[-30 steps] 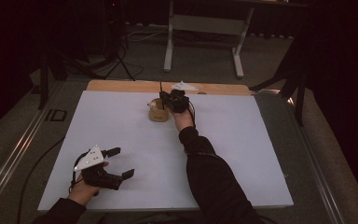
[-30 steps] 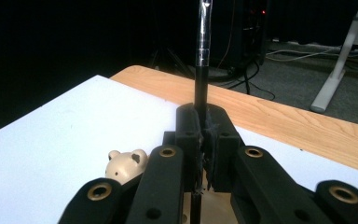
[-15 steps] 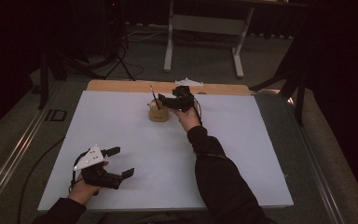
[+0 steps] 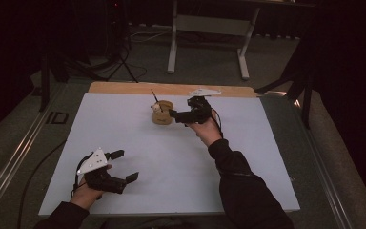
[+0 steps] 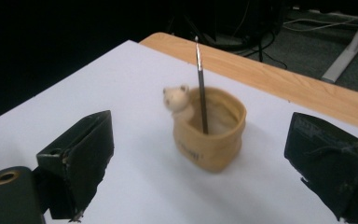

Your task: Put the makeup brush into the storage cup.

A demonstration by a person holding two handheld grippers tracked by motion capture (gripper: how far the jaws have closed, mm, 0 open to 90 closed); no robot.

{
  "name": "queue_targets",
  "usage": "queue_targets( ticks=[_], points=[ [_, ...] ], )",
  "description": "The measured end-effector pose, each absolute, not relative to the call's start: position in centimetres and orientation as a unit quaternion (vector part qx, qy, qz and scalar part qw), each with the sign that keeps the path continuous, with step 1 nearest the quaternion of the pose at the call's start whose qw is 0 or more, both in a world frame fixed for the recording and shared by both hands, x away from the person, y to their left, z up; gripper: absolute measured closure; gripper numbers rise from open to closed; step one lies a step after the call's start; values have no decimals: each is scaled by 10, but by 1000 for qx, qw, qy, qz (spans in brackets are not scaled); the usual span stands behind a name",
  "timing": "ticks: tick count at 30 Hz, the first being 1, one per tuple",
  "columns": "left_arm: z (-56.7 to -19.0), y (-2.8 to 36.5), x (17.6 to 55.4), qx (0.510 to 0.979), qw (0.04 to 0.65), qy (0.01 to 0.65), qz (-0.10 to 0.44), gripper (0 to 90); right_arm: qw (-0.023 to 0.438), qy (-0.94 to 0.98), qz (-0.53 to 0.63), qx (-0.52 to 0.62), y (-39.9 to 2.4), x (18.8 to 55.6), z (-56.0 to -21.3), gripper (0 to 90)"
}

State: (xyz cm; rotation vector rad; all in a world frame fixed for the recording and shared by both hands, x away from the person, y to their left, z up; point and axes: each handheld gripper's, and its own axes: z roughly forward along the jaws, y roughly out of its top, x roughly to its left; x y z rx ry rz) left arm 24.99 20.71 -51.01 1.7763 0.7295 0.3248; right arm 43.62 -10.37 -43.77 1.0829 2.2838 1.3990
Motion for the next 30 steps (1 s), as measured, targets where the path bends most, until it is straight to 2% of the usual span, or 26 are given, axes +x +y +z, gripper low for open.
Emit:
queue_targets(
  ticks=[5, 21, 30],
  points=[
    [-509, 206, 250, 756, 560, 309, 141, 23, 105, 792, 486, 355, -117, 419, -438, 78],
    [-511, 204, 250, 760, 558, 303, 137, 23, 94, 788, 505, 340, -161, 368, -447, 80],
    [-510, 204, 249, 761, 557, 302, 139, 23, 112, 804, 487, 323, -175, 341, -463, 80]
  ],
)
